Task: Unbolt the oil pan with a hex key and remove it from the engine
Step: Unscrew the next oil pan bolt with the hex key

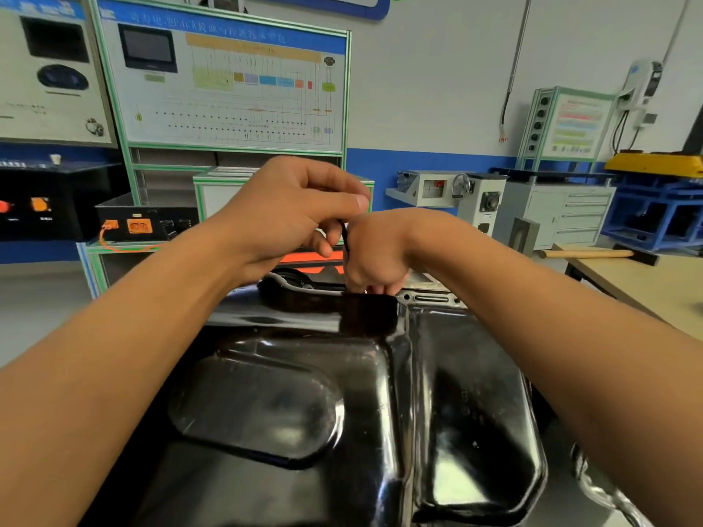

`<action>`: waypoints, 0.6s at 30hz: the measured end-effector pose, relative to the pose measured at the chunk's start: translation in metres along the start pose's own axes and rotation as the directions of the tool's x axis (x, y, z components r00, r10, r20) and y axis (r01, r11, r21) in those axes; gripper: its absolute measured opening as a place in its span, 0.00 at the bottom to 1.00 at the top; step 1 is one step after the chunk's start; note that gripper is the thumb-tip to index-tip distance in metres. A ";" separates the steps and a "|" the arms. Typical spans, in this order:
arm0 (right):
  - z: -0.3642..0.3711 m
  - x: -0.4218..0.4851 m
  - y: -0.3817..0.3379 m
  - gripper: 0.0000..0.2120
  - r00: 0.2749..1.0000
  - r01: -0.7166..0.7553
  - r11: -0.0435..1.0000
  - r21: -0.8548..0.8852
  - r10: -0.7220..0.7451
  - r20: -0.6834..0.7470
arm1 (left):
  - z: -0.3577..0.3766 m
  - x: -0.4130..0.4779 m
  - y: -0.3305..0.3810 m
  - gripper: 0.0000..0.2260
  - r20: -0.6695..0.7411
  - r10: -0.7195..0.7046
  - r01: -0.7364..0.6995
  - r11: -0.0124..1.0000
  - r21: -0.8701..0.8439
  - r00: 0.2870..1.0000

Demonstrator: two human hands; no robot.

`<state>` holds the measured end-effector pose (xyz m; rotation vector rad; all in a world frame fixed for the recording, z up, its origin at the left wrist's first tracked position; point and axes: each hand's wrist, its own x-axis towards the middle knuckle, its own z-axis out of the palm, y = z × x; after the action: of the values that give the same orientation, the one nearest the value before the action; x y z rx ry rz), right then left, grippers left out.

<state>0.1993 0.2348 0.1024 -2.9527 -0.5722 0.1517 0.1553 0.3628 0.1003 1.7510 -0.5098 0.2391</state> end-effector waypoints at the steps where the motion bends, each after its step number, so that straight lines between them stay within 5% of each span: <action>1: 0.000 0.000 0.000 0.12 0.998 -0.015 1.000 0.008 0.015 0.065 | 0.000 0.000 0.000 0.02 -0.002 0.002 -0.002 1.000 -0.002 1.000; 9: 0.008 -0.002 -0.006 0.12 0.996 -0.084 0.995 0.056 0.082 0.040 | -0.005 0.009 0.000 0.04 -0.093 0.046 -0.047 0.999 -0.007 0.995; 18: -0.001 -0.004 -0.014 0.10 0.979 -0.136 0.984 0.113 0.116 0.168 | -0.014 0.022 -0.001 0.04 -0.188 0.182 -0.168 0.982 0.089 0.965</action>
<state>0.1906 0.2464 0.1058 -2.8717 -0.3773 0.4257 0.1764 0.3718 0.1121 1.7312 -0.5176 0.5560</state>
